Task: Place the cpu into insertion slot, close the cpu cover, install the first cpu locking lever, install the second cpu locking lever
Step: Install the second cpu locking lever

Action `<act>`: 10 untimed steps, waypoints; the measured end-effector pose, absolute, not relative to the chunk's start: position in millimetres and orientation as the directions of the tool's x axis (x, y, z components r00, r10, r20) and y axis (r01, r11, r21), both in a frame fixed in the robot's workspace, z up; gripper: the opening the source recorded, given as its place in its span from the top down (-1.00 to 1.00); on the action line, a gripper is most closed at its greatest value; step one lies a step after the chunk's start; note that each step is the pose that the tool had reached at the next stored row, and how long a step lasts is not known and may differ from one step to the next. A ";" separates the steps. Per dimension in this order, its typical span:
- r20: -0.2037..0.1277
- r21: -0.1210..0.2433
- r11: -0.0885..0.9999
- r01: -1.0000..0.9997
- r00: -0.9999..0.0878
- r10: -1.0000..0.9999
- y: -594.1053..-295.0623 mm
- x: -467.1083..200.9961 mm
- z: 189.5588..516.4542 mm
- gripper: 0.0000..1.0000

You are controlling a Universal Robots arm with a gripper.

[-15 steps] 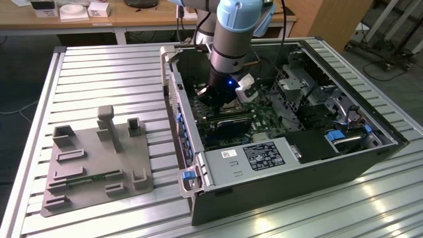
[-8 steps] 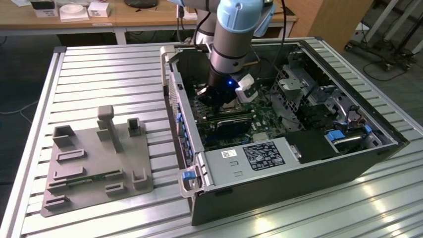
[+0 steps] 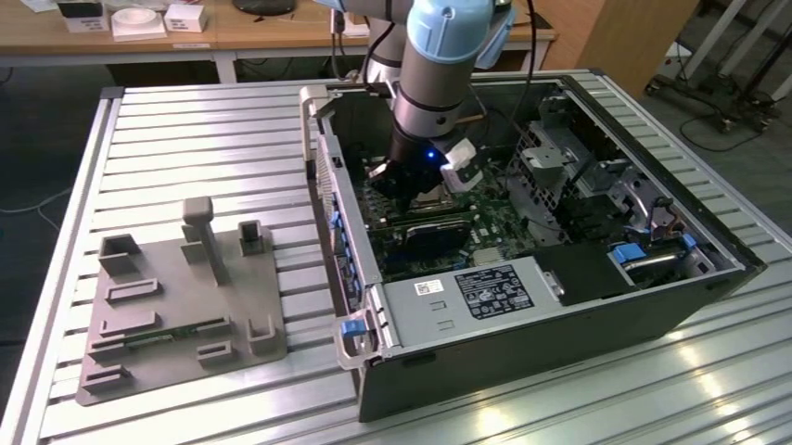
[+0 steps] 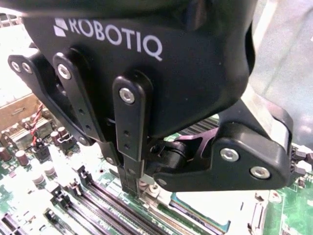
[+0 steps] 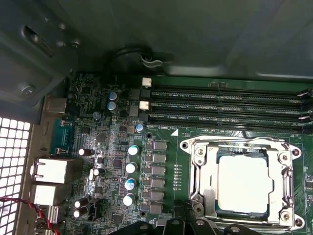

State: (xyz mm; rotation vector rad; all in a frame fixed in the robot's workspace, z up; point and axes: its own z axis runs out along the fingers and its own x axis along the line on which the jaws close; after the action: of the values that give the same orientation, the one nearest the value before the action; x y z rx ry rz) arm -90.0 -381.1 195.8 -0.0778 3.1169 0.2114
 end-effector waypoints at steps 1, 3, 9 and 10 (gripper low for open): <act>-0.020 0.132 0.990 -0.051 -0.999 -0.049 -381.2 -90.0 195.8 0.80; -0.019 0.124 0.991 -0.051 -0.999 -0.049 -381.2 -90.0 195.9 0.80; -0.019 0.119 0.992 -0.051 -0.999 -0.049 -381.1 -90.0 202.5 0.80; -0.019 0.119 0.992 -0.051 -0.999 -0.049 -381.1 -90.0 204.9 0.80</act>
State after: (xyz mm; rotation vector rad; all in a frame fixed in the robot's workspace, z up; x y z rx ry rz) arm -90.0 -381.1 204.9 -0.0786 3.1194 0.1870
